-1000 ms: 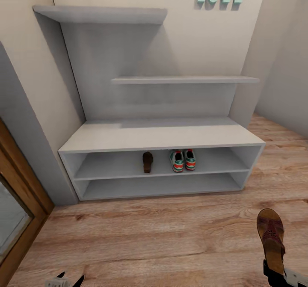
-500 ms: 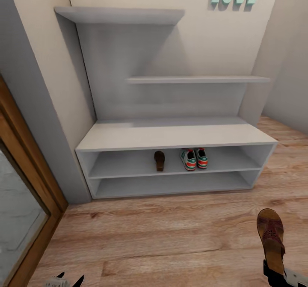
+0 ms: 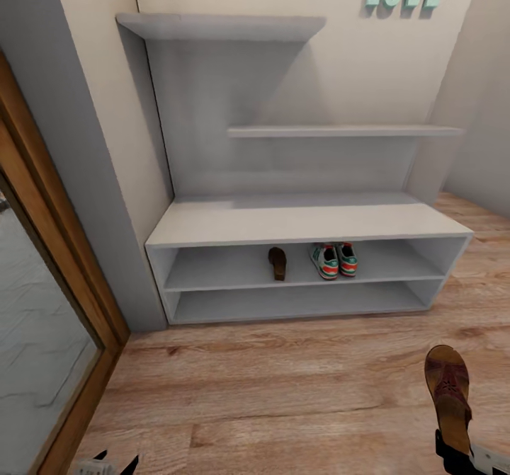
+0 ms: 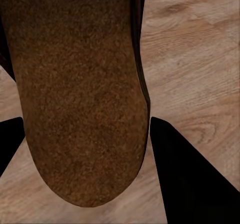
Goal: Pick up the two gym shoes and the two sandals from the corridor floor and place them onto the hallstand (shoe rack) in the corridor, making sure they are on the rack and not on the floor. Arrange them so the two gym shoes are next to each other and the two sandals are next to each other.
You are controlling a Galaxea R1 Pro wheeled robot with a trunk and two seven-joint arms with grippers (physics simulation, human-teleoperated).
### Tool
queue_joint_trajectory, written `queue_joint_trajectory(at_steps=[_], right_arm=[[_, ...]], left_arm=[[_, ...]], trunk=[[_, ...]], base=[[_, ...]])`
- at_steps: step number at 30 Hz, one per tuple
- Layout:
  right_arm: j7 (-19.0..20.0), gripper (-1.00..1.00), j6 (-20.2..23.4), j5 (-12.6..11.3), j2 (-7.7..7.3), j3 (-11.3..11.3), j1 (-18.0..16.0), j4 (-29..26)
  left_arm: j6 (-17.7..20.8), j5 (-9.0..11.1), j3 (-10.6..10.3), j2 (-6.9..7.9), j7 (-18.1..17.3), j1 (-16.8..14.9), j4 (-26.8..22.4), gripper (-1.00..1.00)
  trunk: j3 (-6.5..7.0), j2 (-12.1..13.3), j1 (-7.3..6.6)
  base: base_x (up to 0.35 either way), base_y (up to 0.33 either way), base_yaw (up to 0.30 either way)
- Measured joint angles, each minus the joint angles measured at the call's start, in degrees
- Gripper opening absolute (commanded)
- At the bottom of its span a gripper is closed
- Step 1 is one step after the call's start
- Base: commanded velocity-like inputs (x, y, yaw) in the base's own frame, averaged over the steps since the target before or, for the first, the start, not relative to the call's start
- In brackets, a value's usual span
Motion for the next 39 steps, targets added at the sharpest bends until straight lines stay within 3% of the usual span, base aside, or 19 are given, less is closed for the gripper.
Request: queue_joint_trajectory(at_steps=[2, 7, 11, 12, 15, 16, 19, 20, 22, 24, 27, 29, 31, 36, 39], right_arm=[[0.0, -1.0, 0.0, 0.2, 1.15, 0.5, 0.0, 0.0], [0.2, -1.0, 0.2, 0.4, 2.06, 0.4, 0.0, 0.1], [0.2, -1.0, 0.3, 4.2, 6.99, 2.3, 0.0, -0.5], [0.3, -1.0, 0.4, 5.7, 7.79, 4.1, 0.0, -0.7], [0.0, -1.0, 2.3, 10.3, 11.5, 6.2, -0.1, -2.7], [-0.1, -1.0, 4.8, 12.5, 13.15, 7.7, -0.1, -4.1], [-0.2, -1.0, 13.0, 15.0, 16.11, 8.0, -0.5, -7.3], [-0.2, -1.0, 15.5, 15.2, 16.76, 7.7, -0.7, -8.4], [-0.2, -1.0, 25.5, 16.1, 19.14, 8.1, -1.6, -13.4], [-0.2, -1.0, 32.3, 16.3, 21.0, 8.0, -2.7, -17.3], [-0.4, -1.0, 39.4, 16.6, 23.81, 7.9, -4.9, -20.9], [-1.9, -1.0, 45.7, 16.8, 26.49, 8.1, -8.3, -22.5], [-4.1, -1.0, 49.8, 17.3, 27.74, 8.1, -11.1, -23.0], [-9.3, -1.0, 56.3, 17.8, 27.75, 8.2, -16.0, -23.5], [-10.4, -1.0, 58.3, 17.6, 27.75, 8.2, -18.9, -23.6]], left_arm=[[0.0, -0.1, 0.0, -0.08, 0.0, 0.0, 0.0, 1.0], [-0.1, 0.1, -0.2, -0.41, -0.2, 0.0, -0.3, 1.0], [-0.2, 0.1, -0.4, -0.69, -1.8, 0.0, -0.4, 1.0], [-0.2, 0.2, -0.4, -0.71, -2.4, 0.0, -0.4, 1.0], [-0.1, 0.5, -0.1, -0.53, -6.8, 0.0, -0.1, 1.0], [-0.1, 1.0, 0.0, -0.41, -8.4, 0.0, 0.1, 1.0], [-0.1, 2.6, 0.2, -0.27, -10.4, 0.1, 0.9, 1.0], [-0.1, 3.0, 0.2, -0.26, -10.7, 0.1, 1.0, 1.0], [-0.1, 4.1, 0.2, -0.22, -11.3, 0.2, 1.5, 1.0], [-0.1, 4.5, 0.3, -0.2, -11.4, 0.3, 1.7, 1.0], [-0.1, 4.7, 0.4, -0.14, -11.5, 0.3, 1.8, 1.0], [-0.5, 4.7, 0.4, -0.12, -11.5, 0.3, 1.8, 1.0], [-1.4, 4.5, 0.3, -0.12, -11.5, 0.3, 1.8, 1.0], [-3.4, 4.2, 0.2, -0.17, -11.4, 0.3, 1.9, 1.0], [-3.8, 4.1, -0.2, -0.24, -11.5, 0.3, 1.9, 1.0]], trunk=[[-0.03, 0.0, 0.0], [-0.03, 0.0, 0.0], [-0.04, 0.0, 0.0], [-0.03, 0.0, 0.0], [-0.03, 0.0, 0.0], [-0.03, 0.0, 0.0], [-0.04, 0.0, 0.0], [-0.03, 0.0, 0.0], [-0.03, 0.0, 0.0], [-0.02, 0.0, 0.0], [-0.03, 0.0, 0.0], [-0.02, 0.0, -0.01], [-0.02, 0.0, 0.0], [-0.02, 0.0, -0.01], [-0.03, 0.0, 0.0]], base=[[0.0, 0.0, 0.01], [0.0, 0.0, 0.002], [0.0, 0.0, 0.0], [0.0, 0.0, 0.0], [0.0, 0.0, 0.0], [0.0, 0.0, 0.0], [0.0, 0.0, 0.0], [0.0, 0.0, 0.0], [0.0, 0.0, 0.0], [0.0, 0.0, 0.0], [0.0, 0.0, 0.0], [0.0, 0.0, 0.0], [0.0, 0.0, 0.0], [0.0, 0.0, 0.0], [0.0, 0.0, 0.0]])
